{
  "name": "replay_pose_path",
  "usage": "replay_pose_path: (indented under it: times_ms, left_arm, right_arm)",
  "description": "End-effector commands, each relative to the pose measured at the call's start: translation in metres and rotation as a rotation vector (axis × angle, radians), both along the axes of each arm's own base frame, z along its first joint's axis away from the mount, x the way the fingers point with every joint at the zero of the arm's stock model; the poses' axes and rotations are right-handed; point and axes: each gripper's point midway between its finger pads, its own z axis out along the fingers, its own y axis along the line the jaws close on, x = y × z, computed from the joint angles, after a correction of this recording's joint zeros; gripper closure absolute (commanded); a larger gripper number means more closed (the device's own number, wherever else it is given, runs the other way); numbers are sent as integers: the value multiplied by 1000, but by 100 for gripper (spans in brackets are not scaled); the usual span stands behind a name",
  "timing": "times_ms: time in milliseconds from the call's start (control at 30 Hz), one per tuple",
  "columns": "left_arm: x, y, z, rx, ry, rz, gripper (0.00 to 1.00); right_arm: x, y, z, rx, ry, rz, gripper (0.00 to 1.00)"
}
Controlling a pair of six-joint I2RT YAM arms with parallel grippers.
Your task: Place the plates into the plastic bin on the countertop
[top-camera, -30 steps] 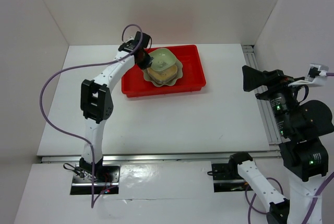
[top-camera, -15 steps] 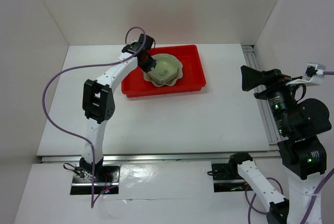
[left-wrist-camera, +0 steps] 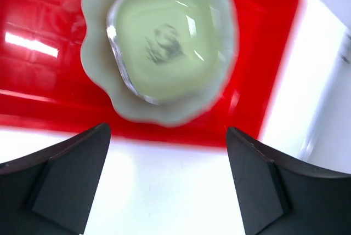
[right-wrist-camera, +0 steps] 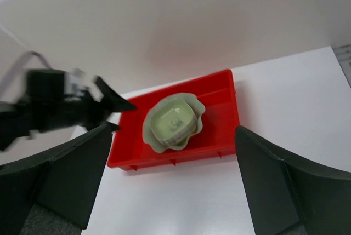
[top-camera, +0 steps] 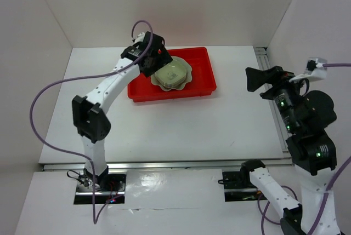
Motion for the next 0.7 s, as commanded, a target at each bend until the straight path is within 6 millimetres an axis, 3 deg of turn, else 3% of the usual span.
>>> replay_pose_path:
  times_ms: [0,67,100,133,167,200,267,367,433,467,500,600,667]
  left_arm:
    - [-43,20,99,48,-201,-59,0]
    - [-70,26,95,79,-180,-116,0]
    - [-97,35,118,65,-221,-123,0]
    - [-119,34,101,103,-195,-162,0]
    - [-133,41,105,129,-218,-158,0]
    - [-151,36,110,120,-246,-190,0]
    - [-188,54,119,105,-296,-214,0]
    - [-232,72,115,65,-331,-267,0]
    - [-250,83,110,75,-331,-290,0]
    - [-262,92,96,106,-295,-312,0]
    - [-272,108,100,115,-318,-284,0]
    - [-292,144,86,194,-291,-231,0]
    - [-306,161,94,176,-338,-207,0]
  right_arm:
    - [23,5,-34,-90,104,15,1]
    - [25,0,-45,-138,132,-3,1]
    - [25,-1,-45,-152,130,-3,1]
    - [23,-6,-43,-150,123,-31,1]
    - [22,-7,-46,-159,125,-31,1]
    - [17,-8,-47,-158,116,-32,1]
    - [13,-9,-42,-162,93,-34,1]
    - [13,-13,-55,-180,129,-53,1]
    - [7,-14,-51,-174,104,-55,1]
    - [6,-15,-53,-174,104,-55,1]
    - [6,-15,-53,-174,104,-55,1]
    - [4,-15,-55,-175,104,-55,1]
    - [4,-13,-55,-175,103,-46,1]
